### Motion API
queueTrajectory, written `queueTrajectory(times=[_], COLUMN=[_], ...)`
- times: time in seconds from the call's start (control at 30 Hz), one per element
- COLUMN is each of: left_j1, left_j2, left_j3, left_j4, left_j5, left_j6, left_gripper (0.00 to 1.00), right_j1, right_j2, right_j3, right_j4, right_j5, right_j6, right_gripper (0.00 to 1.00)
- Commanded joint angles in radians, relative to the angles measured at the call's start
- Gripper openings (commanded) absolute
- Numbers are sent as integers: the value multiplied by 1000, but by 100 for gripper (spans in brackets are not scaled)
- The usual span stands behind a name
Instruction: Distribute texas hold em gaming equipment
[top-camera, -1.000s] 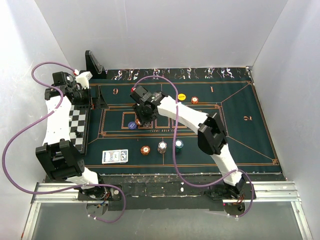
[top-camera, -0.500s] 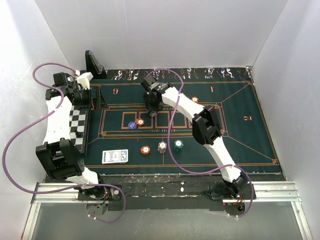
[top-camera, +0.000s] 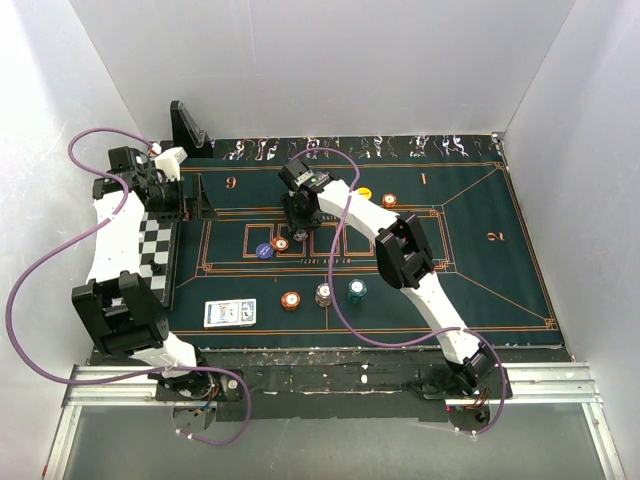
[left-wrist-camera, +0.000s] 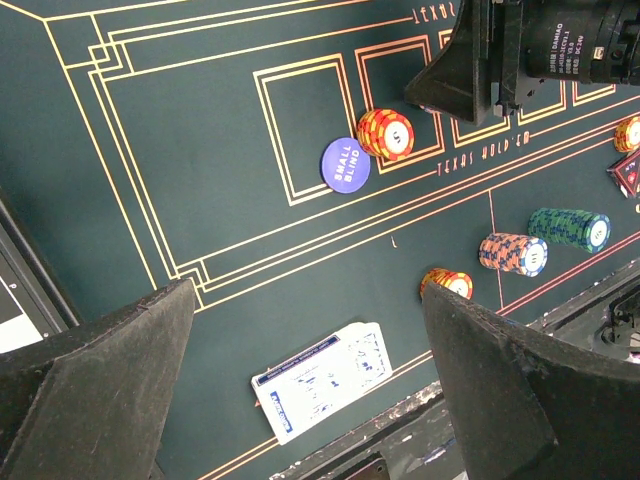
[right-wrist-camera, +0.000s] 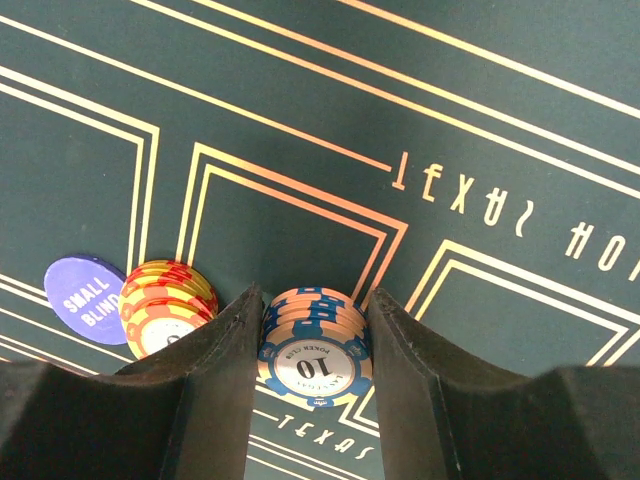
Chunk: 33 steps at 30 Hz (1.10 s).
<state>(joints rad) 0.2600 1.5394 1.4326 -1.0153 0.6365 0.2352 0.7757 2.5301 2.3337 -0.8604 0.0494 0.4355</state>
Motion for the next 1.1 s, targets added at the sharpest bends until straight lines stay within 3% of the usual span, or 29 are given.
queueTrajectory(times=[0.0, 0.27, 0.37, 0.53, 0.77, 1.07], left_j1=[7, 8, 10, 10, 15, 15], left_j2=[-2, -8, -13, -24, -38, -70], left_j3=[-3, 0, 5, 6, 29, 35], left_j4=[17, 14, 11, 6, -11, -23], left_j5=[22, 23, 22, 17, 12, 14], left_j6=[12, 9, 10, 10, 12, 1], left_gripper=[98, 98, 98, 98, 98, 98], right_j1=[5, 10, 13, 13, 14, 65], right_j2=[22, 10, -10, -82, -333, -691], right_j3=[36, 30, 21, -3, -178, -632], right_j4=[12, 8, 9, 6, 58, 158], right_j5=[-34, -42, -42, -11, 56, 35], right_j6=[20, 11, 6, -3, -20, -96], right_gripper=[35, 62, 78, 82, 84, 88])
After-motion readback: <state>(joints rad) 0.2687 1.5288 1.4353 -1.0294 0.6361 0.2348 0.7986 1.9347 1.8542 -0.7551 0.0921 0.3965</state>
